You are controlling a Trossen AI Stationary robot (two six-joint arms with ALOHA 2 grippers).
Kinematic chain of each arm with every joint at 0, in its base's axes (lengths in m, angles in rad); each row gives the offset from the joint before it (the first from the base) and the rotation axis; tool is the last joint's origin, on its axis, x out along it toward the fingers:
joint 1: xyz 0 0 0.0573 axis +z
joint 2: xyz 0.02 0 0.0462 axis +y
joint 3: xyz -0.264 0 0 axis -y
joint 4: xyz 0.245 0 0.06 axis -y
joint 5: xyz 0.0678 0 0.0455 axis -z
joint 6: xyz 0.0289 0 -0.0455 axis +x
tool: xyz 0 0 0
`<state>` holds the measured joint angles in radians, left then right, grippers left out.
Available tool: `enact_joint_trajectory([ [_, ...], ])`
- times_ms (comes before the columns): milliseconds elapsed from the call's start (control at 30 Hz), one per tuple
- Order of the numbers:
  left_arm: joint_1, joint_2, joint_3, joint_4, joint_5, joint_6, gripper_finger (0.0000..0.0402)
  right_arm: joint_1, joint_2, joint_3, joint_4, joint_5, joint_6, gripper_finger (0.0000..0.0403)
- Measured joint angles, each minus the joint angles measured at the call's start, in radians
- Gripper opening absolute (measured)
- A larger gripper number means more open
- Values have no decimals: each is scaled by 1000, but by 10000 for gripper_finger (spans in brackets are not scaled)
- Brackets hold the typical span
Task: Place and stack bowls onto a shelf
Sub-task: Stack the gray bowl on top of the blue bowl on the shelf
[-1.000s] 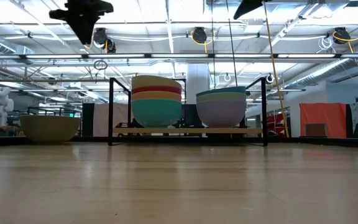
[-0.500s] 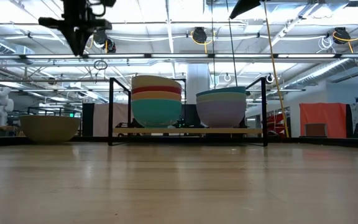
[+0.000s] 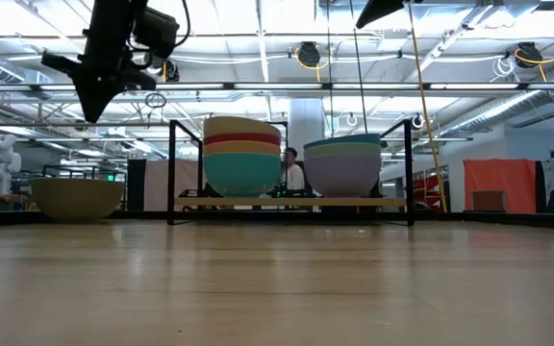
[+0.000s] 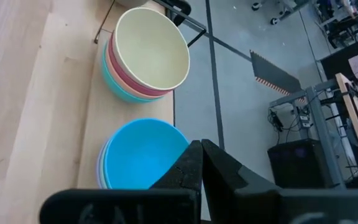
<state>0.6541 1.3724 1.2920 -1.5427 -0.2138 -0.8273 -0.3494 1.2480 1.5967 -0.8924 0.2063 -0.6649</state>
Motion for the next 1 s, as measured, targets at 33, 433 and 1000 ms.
enact_joint_trajectory([
  [33, 0, 0, -4, 2, 0, 20, 30, 0, 0, 0, 3, 0, -4, 0],
  [433, 5, 0, -6, 82, -5, 305, 31, 0, 0, 0, 22, 1, -10, 0],
  [1000, 63, 0, -6, 85, 5, 204, 98, 0, 0, 0, 21, 2, -10, 0],
])
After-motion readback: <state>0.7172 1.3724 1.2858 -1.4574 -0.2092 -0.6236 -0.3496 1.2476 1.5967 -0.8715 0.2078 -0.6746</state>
